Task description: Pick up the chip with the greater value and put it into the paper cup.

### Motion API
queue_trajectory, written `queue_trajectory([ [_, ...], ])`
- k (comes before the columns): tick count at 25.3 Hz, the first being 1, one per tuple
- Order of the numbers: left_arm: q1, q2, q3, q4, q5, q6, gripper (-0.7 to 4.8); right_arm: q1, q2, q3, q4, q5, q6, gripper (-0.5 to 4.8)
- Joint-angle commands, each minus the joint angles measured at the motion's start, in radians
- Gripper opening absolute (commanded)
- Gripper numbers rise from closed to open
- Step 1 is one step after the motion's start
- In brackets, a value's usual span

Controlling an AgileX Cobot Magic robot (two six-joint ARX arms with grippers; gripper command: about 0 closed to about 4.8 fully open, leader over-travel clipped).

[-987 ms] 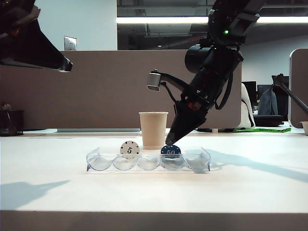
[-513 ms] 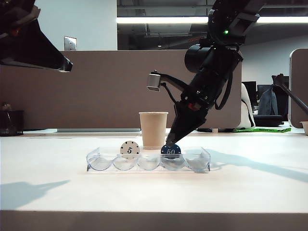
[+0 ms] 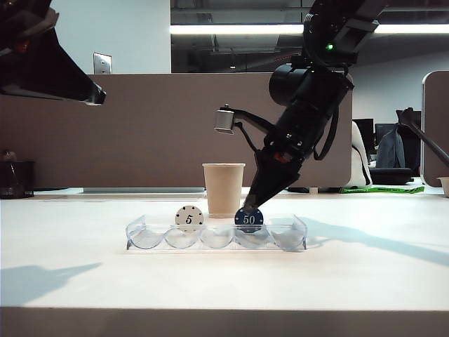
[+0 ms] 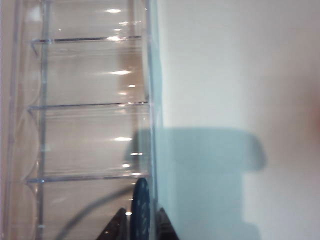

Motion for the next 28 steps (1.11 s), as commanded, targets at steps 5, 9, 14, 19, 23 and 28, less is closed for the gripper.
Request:
queue_trajectory([
  [5,-0.001,-0.001,0.004,0.000,0.005,-0.003,-0.05,0.000,-0.004,0.004,0.002,-0.003,0.021,0.07],
  [9,-0.001,-0.001,0.004,-0.002,0.005,-0.003,-0.05,0.000,-0.004,0.004,0.002,-0.003,0.023,0.06],
  [14,-0.001,-0.001,0.004,-0.002,0.005,-0.003,-0.04,0.000,-0.005,0.004,0.002,-0.003,0.023,-0.01],
  [19,-0.001,-0.001,0.004,-0.002,0.005,-0.003,-0.04,0.000,-0.012,0.011,-0.010,-0.008,0.024,-0.01],
  [23,-0.001,-0.001,0.004,-0.002,0.005,-0.003,-0.05,0.001,-0.033,0.011,-0.023,-0.010,0.024,-0.01],
  [28,-0.001,-0.001,0.004,-0.002,0.005,-0.003,-0.04,0.001,-0.074,0.011,-0.026,-0.011,0.023,-0.01],
])
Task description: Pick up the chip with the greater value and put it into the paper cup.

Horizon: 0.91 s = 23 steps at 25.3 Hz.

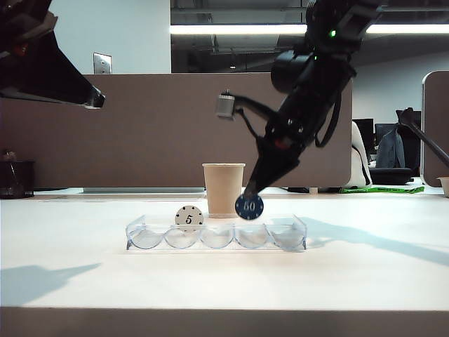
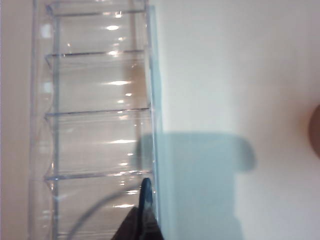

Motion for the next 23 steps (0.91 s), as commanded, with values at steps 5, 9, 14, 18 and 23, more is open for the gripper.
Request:
queue_trajectory([
  [5,-0.001,-0.001,0.004,0.013,0.005,-0.004,-0.05,0.001,-0.092,0.006,0.069,-0.017,0.005,-0.01],
  [9,-0.001,-0.001,0.004,0.014,0.005,-0.004,-0.04,0.000,-0.111,0.006,0.258,-0.016,0.072,-0.01],
  [14,-0.001,-0.001,0.004,0.013,0.005,-0.004,-0.04,0.000,-0.111,0.006,0.513,-0.016,0.207,-0.01],
  [18,-0.001,-0.001,0.004,0.014,0.005,-0.004,-0.05,-0.003,-0.109,0.006,0.626,-0.006,0.299,-0.01],
  [23,-0.001,-0.001,0.004,0.013,0.005,-0.005,-0.05,-0.031,-0.081,0.005,0.752,-0.014,0.468,-0.01],
])
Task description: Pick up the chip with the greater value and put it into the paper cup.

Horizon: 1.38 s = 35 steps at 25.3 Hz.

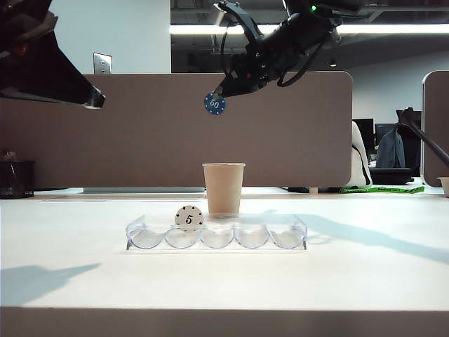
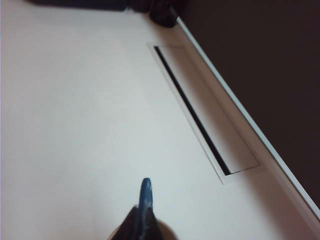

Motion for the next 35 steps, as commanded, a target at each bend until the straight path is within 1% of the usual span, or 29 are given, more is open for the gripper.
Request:
queue_trajectory([
  [1,-0.001,-0.001,0.004,0.014,0.005,-0.007,-0.04,-0.023,0.023,0.002,0.055,-0.007,0.086,-0.01],
  [3,-0.001,-0.001,0.004,0.014,0.005,-0.007,-0.05,-0.035,0.045,0.002,0.064,-0.011,0.107,-0.01],
  [6,-0.001,-0.001,0.004,0.014,0.005,-0.007,-0.04,-0.040,0.073,0.002,0.062,-0.066,0.132,-0.01],
  [10,-0.001,-0.001,0.004,0.014,0.005,-0.007,-0.05,-0.040,0.097,0.002,0.061,-0.089,0.156,-0.01],
  [21,-0.001,-0.001,0.004,0.022,0.005,-0.007,-0.05,-0.044,0.130,0.002,0.079,-0.084,0.156,-0.01],
  [22,-0.001,-0.001,0.004,0.037,0.005,-0.006,-0.05,-0.044,0.130,0.002,0.079,-0.081,0.156,-0.01],
  [25,-0.001,-0.001,0.004,0.187,0.005,-0.003,-0.05,-0.044,0.130,0.002,0.079,-0.058,0.156,-0.01],
  [27,-0.001,-0.001,0.004,0.253,0.005,-0.002,-0.05,-0.044,0.130,0.002,0.078,-0.058,0.156,-0.01],
  [29,-0.001,-0.001,0.004,0.284,0.005,-0.002,-0.05,-0.044,0.130,0.002,0.075,-0.044,0.156,-0.01],
  [35,-0.001,-0.001,0.004,0.285,0.004,-0.003,-0.05,-0.044,0.130,0.002,0.074,-0.032,0.157,0.03],
])
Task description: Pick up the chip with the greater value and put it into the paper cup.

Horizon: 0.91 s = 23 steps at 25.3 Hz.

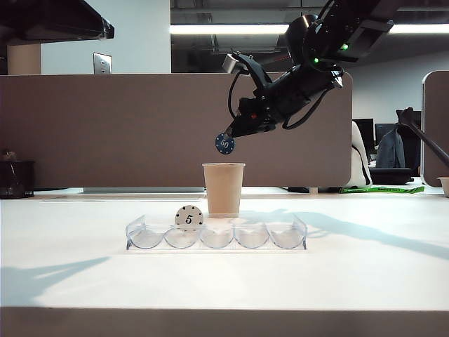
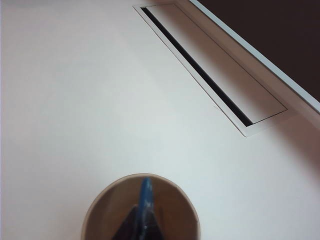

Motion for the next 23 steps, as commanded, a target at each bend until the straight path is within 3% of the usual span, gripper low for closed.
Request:
queue_trajectory([
  [1,-0.001,-0.001,0.004,0.016,0.005,0.000,-0.05,0.000,-0.005,0.003,0.014,0.000,0.006,0.23],
  [2,-0.001,-0.001,0.004,0.015,0.005,0.000,-0.05,0.000,-0.005,0.003,0.014,0.000,0.006,0.68],
  [3,-0.001,-0.001,0.004,0.014,0.005,0.000,-0.05,0.000,-0.005,0.003,0.014,0.000,0.008,0.79],
  [8,-0.001,-0.001,0.004,0.013,0.004,0.000,-0.05,0.000,-0.005,0.003,0.015,0.001,0.008,0.81],
  [9,-0.001,-0.001,0.004,0.013,0.004,0.000,-0.05,0.000,-0.006,0.004,0.019,0.007,0.008,0.77],
  [10,-0.001,-0.001,0.004,0.006,0.001,0.000,-0.05,0.000,-0.009,0.004,0.023,0.024,0.008,0.33],
  [12,-0.001,-0.001,0.004,-0.039,0.001,0.000,-0.05,0.000,-0.024,0.004,0.020,0.058,0.008,-0.06],
  [17,-0.001,-0.002,0.004,-0.178,0.002,0.000,-0.05,-0.001,-0.109,0.004,-0.006,0.095,0.008,-0.06],
  [23,-0.001,-0.002,0.005,-0.269,0.031,-0.026,-0.05,-0.001,-0.286,0.004,-0.291,0.132,0.007,-0.06],
])
